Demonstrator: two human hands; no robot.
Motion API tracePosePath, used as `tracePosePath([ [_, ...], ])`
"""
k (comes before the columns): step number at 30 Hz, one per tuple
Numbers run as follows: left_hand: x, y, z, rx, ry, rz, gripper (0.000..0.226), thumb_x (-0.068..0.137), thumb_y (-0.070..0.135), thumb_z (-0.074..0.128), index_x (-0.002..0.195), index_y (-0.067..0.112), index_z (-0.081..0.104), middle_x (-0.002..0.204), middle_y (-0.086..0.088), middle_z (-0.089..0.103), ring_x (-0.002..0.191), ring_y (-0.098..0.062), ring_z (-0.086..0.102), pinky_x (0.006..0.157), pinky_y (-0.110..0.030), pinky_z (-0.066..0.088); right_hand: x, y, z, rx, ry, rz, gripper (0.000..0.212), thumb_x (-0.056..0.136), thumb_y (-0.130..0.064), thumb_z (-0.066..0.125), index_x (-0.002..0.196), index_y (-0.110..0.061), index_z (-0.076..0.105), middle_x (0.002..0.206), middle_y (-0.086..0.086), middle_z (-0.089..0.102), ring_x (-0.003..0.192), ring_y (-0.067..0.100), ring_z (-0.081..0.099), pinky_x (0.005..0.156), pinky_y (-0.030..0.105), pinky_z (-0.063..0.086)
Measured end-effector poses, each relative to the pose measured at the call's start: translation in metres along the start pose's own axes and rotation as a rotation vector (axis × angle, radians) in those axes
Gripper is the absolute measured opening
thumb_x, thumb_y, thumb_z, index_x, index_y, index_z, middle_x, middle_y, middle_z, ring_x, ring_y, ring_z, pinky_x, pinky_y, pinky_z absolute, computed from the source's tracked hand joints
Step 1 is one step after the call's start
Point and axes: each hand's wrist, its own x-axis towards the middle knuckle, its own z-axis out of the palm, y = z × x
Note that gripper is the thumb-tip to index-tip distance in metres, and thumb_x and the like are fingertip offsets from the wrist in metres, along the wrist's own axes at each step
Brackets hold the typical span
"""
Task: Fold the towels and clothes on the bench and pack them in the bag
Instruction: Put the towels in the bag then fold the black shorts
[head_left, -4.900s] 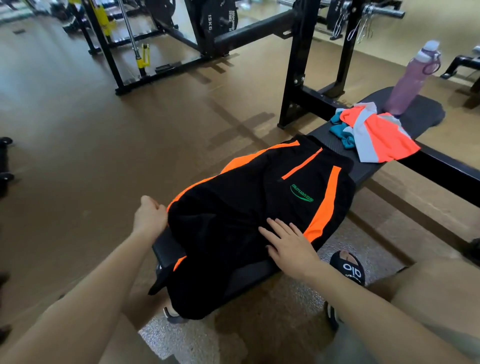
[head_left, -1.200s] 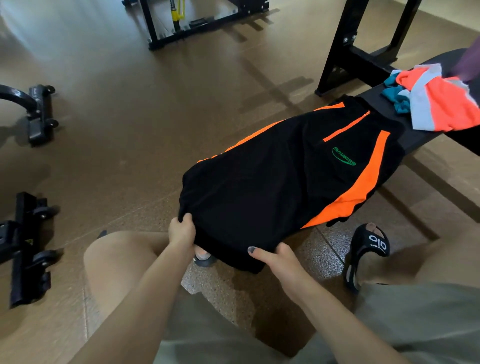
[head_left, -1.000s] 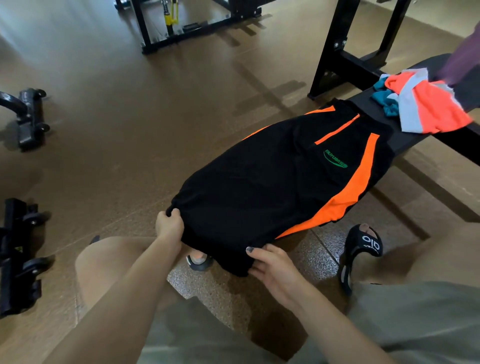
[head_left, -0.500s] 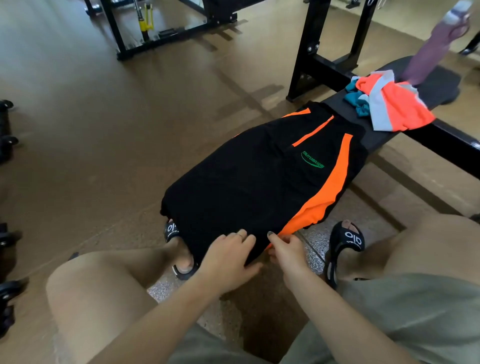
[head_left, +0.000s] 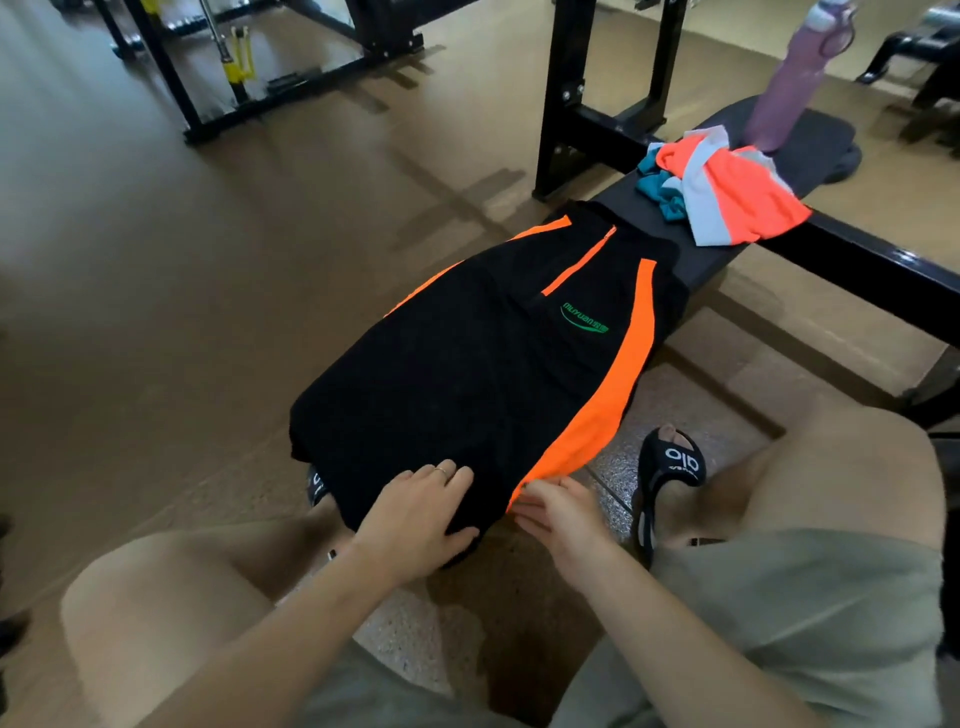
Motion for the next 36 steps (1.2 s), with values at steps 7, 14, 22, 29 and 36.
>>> tracePosePath([
  [7, 0.008, 0.0, 0.012, 0.13, -0.079, 0.051, 0.027, 0.083, 0.026, 0.075, 0.106, 0.021, 0.062, 0.101, -0.002, 0.064, 0.083, -0.02, 0.067, 0.066, -0.033, 0.051, 0.017, -0.003, -0.011, -0.169, 0.113, 0.03, 0.03, 0.088, -0.026, 0.072, 0.104, -0.019, 0.049, 0.106, 0.006, 0.062, 0.097, 0.021, 0.064, 0.09, 0.042, 0.055],
  [14, 0.028, -0.013, -0.015, -0.037, 0.021, 0.008, 0.042, 0.1, 0.044, 0.048, 0.136, 0.024, 0.043, 0.125, 0.0, 0.054, 0.113, -0.021, 0.06, 0.091, -0.034, 0.049, 0.024, -0.059, -0.023, -1.124, -0.162, -0.035, 0.01, 0.088, -0.019, 0.061, 0.096, -0.013, 0.062, 0.085, 0.006, 0.073, 0.073, 0.02, 0.071, 0.069, 0.034, 0.057],
  [22, 0.131, -0.008, -0.031, -0.038, -0.063, -0.159, 0.08, 0.097, 0.071, 0.032, 0.158, 0.042, -0.009, 0.169, -0.007, -0.01, 0.156, -0.03, -0.008, 0.124, -0.06, 0.0, 0.086, -0.153, -0.036, -1.609, 0.215, -0.812, 0.066, 0.102, -0.048, 0.038, 0.157, -0.019, 0.02, 0.161, 0.011, 0.025, 0.148, 0.03, 0.024, 0.118, 0.043, 0.027],
  [29, 0.157, 0.005, -0.005, -0.032, -0.196, -0.2, 0.084, 0.092, 0.08, 0.02, 0.158, 0.041, -0.015, 0.166, -0.009, -0.023, 0.153, -0.032, -0.019, 0.121, -0.055, -0.009, 0.131, -0.151, -0.077, -1.668, 0.348, -0.699, 0.073, 0.1, -0.063, 0.017, 0.16, -0.022, 0.012, 0.168, 0.003, 0.005, 0.155, 0.021, -0.001, 0.124, 0.048, 0.007],
  [36, 0.257, -0.027, -0.053, -0.099, -0.052, -0.14, 0.075, 0.096, 0.073, 0.024, 0.159, 0.044, -0.005, 0.17, -0.006, -0.006, 0.156, -0.028, -0.004, 0.125, -0.054, 0.0, 0.156, -0.215, -0.067, -1.64, 0.407, -0.961, 0.067, 0.096, -0.052, 0.028, 0.152, -0.017, 0.039, 0.157, 0.015, 0.036, 0.148, 0.032, 0.028, 0.121, 0.052, 0.021],
])
